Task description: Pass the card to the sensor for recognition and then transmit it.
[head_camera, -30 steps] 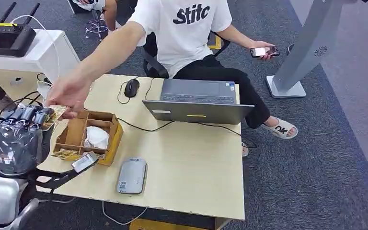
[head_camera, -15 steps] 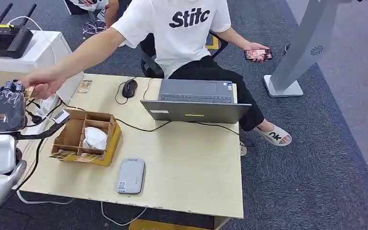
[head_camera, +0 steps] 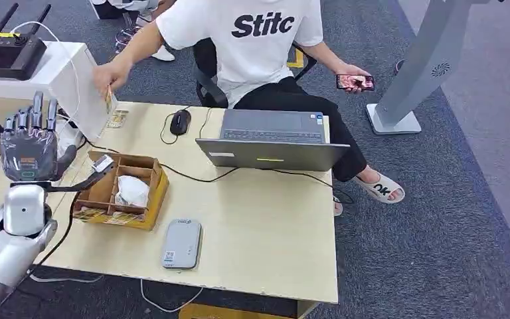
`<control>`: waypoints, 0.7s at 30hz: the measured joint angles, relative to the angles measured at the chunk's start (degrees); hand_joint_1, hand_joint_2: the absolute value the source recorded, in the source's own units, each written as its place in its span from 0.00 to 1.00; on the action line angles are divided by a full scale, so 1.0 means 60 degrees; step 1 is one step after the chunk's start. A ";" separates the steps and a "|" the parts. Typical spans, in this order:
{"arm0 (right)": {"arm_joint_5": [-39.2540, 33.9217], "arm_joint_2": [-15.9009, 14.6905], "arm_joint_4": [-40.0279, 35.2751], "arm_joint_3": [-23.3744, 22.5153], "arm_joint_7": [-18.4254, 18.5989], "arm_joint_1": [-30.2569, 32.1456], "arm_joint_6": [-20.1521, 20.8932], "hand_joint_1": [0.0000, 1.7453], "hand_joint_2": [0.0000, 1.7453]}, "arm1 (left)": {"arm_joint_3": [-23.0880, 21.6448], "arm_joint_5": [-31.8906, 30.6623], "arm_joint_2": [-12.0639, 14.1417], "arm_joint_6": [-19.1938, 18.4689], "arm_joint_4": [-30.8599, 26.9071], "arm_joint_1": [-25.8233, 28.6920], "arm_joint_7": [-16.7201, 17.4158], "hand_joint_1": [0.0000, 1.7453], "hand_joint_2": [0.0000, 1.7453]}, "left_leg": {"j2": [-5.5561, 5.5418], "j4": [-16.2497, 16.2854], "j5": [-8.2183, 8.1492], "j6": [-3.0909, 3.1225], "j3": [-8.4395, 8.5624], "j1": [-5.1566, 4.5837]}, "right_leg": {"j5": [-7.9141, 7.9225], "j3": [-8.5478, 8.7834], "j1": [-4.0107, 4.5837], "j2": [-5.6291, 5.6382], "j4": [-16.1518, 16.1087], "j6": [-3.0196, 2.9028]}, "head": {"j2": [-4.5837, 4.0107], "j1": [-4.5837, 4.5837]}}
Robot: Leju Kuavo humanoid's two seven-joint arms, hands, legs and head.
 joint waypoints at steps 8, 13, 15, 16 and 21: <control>-0.0284 0.0000 0.0000 0.0000 -0.0033 0.0014 0.0011 0.00 1.00 | 0.0488 0.0000 -0.0685 -0.0412 -0.2504 0.1401 -0.1473 0.00 1.00 | 0.0001 0.0000 -0.0006 0.0007 -0.0010 -0.0014 | -0.0004 -0.0003 -0.0010 -0.0002 -0.0002 0.0006 | 0.0000 0.0011; -0.0492 0.0004 0.0000 -0.0015 -0.0138 0.0042 0.0000 0.00 1.00 | 0.0823 0.0051 -0.1158 -0.0948 -0.4432 0.2721 -0.1968 0.00 1.00 | -0.0003 -0.0001 -0.0012 0.0018 -0.0009 -0.0027 | -0.0014 -0.0004 -0.0025 -0.0004 -0.0001 0.0020 | 0.0000 0.0007; -0.0568 0.0004 0.0000 -0.0036 -0.0189 0.0060 -0.0004 0.00 1.00 | 0.0944 0.0102 -0.1257 -0.1126 -0.5102 0.3099 -0.2063 0.00 1.00 | 0.0000 -0.0001 -0.0012 0.0018 -0.0009 -0.0027 | -0.0014 -0.0006 -0.0025 -0.0001 -0.0001 0.0020 | 0.0000 0.0007; -0.0572 0.0004 0.0000 -0.0040 -0.0186 0.0067 -0.0004 0.00 1.00 | 0.0991 0.0117 -0.1304 -0.1173 -0.5331 0.3232 -0.2088 0.00 1.00 | -0.0006 -0.0001 -0.0012 0.0018 -0.0009 -0.0027 | -0.0014 -0.0005 -0.0025 -0.0009 -0.0001 0.0020 | 0.0000 0.0007; -0.0667 0.0004 0.0000 -0.0055 -0.0215 0.0068 -0.0007 0.00 1.00 | 0.1151 0.0357 -0.1428 -0.1472 -0.6121 0.3615 -0.2194 0.00 1.00 | -0.0014 -0.0002 -0.0011 0.0018 -0.0009 -0.0027 | -0.0015 0.0002 -0.0025 -0.0016 0.0000 0.0022 | 0.0000 0.0007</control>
